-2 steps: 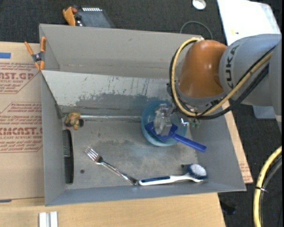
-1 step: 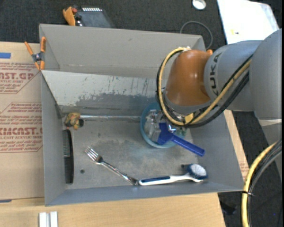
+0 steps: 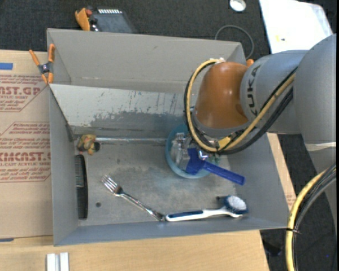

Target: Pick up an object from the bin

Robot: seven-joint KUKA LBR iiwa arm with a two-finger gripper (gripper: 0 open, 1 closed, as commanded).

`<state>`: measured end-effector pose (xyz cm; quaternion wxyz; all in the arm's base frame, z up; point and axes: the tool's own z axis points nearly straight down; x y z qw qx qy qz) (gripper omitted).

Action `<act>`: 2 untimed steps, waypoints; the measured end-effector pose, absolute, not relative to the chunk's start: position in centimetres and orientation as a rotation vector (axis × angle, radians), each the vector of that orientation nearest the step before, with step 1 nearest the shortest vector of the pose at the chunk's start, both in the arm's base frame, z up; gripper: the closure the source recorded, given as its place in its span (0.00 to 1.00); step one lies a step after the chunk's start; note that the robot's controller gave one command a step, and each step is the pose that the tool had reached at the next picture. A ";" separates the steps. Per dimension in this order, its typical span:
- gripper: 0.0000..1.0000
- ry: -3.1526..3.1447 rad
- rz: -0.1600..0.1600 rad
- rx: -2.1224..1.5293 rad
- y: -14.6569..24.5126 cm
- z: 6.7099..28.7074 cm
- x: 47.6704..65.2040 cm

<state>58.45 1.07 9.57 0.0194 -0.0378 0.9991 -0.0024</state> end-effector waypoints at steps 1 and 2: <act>0.00 3.073 -0.012 -0.433 2.2 10.0 53.9; 0.00 3.073 -0.012 -0.433 2.1 10.0 53.9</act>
Offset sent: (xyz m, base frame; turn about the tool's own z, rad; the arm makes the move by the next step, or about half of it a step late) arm 0.0000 0.0000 0.0000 0.0000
